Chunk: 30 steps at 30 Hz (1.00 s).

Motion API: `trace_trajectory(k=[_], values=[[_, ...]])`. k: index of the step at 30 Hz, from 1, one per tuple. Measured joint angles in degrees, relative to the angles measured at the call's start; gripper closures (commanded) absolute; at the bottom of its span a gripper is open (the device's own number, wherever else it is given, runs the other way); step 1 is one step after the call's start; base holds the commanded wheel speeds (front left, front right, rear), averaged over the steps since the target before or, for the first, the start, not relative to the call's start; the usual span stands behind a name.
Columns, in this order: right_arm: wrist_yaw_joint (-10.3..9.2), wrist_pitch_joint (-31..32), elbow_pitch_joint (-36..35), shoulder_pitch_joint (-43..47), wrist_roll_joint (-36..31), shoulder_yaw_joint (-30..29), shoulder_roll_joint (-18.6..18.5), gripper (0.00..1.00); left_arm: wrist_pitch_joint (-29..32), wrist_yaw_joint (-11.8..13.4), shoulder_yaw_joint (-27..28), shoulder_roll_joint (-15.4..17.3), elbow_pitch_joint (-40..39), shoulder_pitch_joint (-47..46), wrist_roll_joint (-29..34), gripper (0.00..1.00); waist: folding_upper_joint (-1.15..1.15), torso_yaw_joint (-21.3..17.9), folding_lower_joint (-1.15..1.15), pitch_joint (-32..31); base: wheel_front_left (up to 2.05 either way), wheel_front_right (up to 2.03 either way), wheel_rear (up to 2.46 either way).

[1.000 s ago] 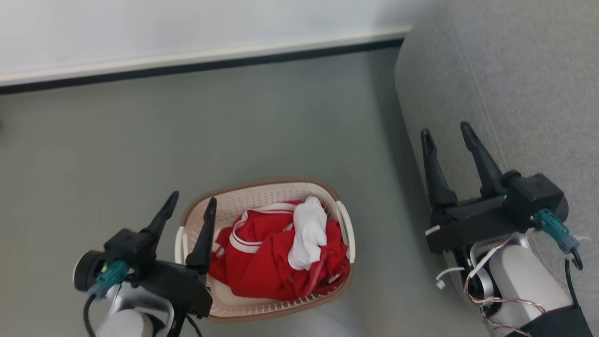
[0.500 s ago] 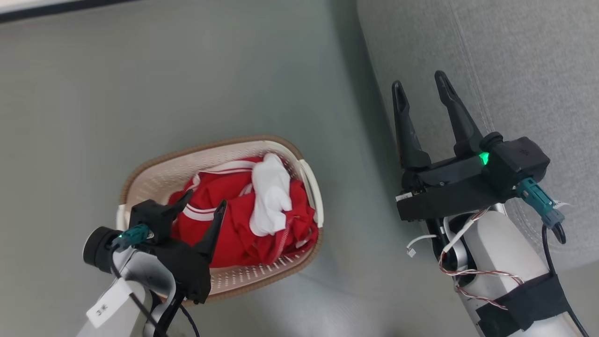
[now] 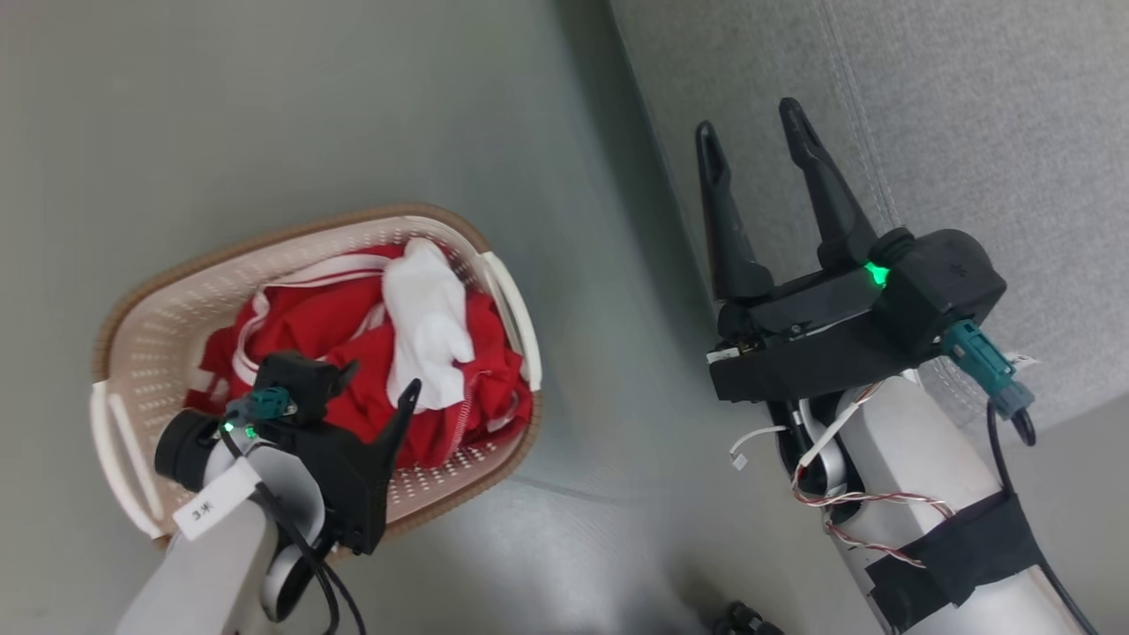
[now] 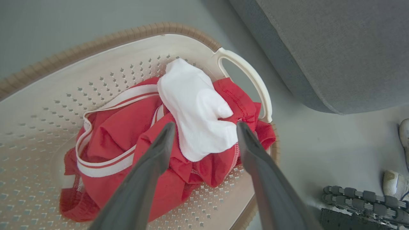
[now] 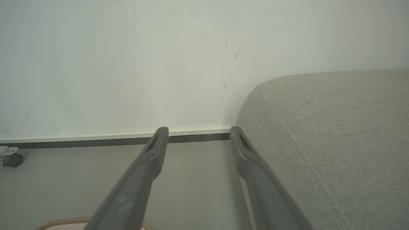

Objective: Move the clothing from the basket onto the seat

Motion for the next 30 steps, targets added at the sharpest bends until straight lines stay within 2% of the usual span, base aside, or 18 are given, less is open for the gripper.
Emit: trace_trajectory(k=[16,23,30], values=[[-0.26,-1.22,1.51,-0.06,1.71,2.67,0.96,0.00,3.49,-0.63,-0.34,2.33,6.13,-5.66,-1.34,0.00,0.00,-5.92,0.00,6.13,0.00,0.00,0.00],[-0.41,-1.66,1.77,-0.06,2.72,3.53,1.11,0.00,5.20,-0.96,-1.49,1.96,10.04,-8.09,-1.69,0.00,-0.01,-7.72,0.00,8.09,0.00,0.00,0.00],[-0.57,-1.72,1.88,-0.36,3.12,4.01,1.20,0.00,6.84,-0.96,-1.40,0.18,14.77,-10.01,-3.00,0.00,-0.01,-8.23,0.00,9.30,0.00,0.00,0.00]])
